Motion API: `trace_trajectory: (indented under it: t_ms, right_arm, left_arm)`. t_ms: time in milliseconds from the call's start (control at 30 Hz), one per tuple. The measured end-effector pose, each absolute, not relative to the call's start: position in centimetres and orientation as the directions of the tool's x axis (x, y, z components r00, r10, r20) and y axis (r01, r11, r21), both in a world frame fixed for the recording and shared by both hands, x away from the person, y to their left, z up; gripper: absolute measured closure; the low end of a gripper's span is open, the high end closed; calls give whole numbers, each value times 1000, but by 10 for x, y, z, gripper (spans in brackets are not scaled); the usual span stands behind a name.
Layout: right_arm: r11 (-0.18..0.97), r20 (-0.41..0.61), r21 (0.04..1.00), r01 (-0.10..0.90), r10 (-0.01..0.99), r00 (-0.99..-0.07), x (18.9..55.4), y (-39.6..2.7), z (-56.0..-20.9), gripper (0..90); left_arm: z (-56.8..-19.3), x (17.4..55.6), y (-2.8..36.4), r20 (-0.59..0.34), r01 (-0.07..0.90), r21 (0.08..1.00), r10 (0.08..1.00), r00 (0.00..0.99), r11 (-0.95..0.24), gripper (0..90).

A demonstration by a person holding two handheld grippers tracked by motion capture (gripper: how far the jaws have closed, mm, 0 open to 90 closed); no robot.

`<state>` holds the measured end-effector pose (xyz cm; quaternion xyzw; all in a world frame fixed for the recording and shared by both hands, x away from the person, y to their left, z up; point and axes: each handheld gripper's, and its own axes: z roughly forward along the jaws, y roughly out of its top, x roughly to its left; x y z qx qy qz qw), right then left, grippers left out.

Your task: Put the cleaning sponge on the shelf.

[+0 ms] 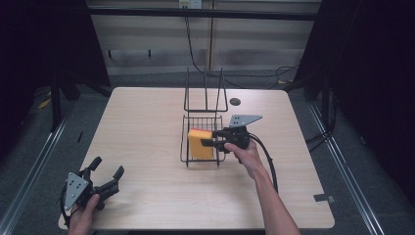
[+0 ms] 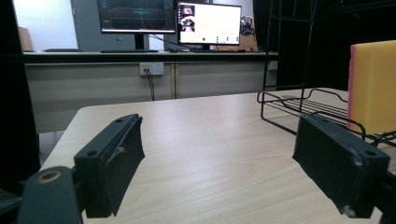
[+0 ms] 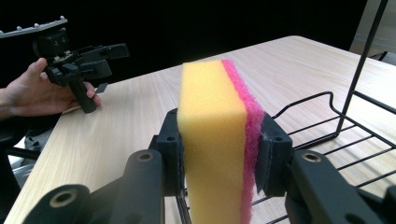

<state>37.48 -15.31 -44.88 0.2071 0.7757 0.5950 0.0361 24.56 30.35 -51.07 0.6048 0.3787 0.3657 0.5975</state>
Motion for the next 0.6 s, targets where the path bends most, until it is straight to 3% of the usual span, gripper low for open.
trace_trajectory:
  t_ms: [600]
  right_arm:
    - [244, 183, 929, 278, 349, -919, 372, -155, -447, 590]
  left_arm:
    - [-511, 246, 304, -9, 21, 1000, 894, 448, -1, 156]
